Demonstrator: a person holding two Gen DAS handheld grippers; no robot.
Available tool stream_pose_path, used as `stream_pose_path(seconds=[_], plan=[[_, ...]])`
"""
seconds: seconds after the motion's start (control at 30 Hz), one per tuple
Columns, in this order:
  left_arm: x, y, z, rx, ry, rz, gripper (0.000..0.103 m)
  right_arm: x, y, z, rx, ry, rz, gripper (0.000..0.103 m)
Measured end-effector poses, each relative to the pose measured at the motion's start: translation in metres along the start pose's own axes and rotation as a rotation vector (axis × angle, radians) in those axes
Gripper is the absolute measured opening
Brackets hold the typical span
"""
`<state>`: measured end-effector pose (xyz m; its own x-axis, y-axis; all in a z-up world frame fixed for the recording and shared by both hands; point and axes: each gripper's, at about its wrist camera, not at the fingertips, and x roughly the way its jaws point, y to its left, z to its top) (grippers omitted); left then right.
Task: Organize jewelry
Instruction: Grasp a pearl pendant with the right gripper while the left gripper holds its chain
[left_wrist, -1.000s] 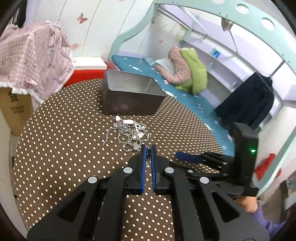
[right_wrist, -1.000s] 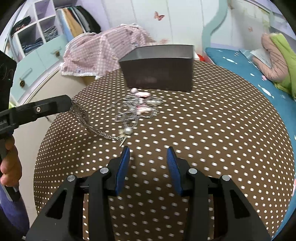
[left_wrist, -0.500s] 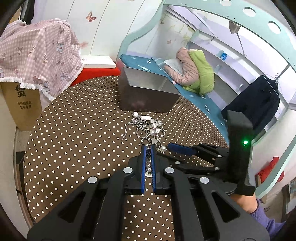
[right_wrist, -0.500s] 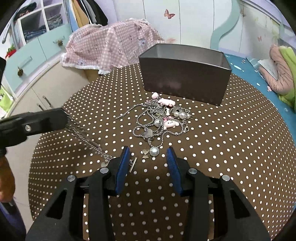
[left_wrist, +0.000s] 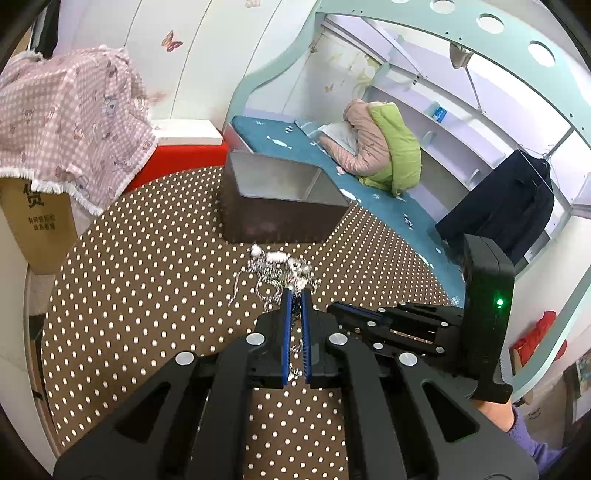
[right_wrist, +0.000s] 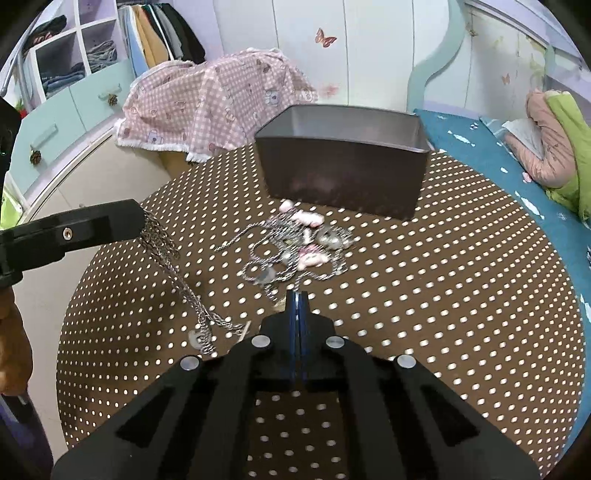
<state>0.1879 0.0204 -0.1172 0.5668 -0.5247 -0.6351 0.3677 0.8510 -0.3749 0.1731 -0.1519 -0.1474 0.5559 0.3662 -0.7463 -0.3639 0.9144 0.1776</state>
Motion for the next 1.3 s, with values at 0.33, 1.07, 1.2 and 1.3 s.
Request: stream_pose_path(seconds=[0.33, 1.07, 1.2, 1.3], plan=[[0.013, 0.006, 0.001, -0.006, 0.024, 0.033, 0.005, 0.015, 0.01, -0.002, -0.018, 0.021, 0.012, 0.022], [0.028, 0.005, -0.002, 0.0, 0.049, 0.01, 0.005, 0.018, -0.007, 0.005, 0.003, 0.027, 0.016, 0.003], [0.029, 0.004, -0.001, -0.003, 0.049, 0.011, 0.005, 0.017, -0.007, 0.001, -0.003, 0.026, 0.012, 0.003], [0.029, 0.004, -0.001, -0.004, 0.046, 0.011, 0.005, 0.012, -0.009, 0.0, 0.01, 0.01, 0.006, 0.002]])
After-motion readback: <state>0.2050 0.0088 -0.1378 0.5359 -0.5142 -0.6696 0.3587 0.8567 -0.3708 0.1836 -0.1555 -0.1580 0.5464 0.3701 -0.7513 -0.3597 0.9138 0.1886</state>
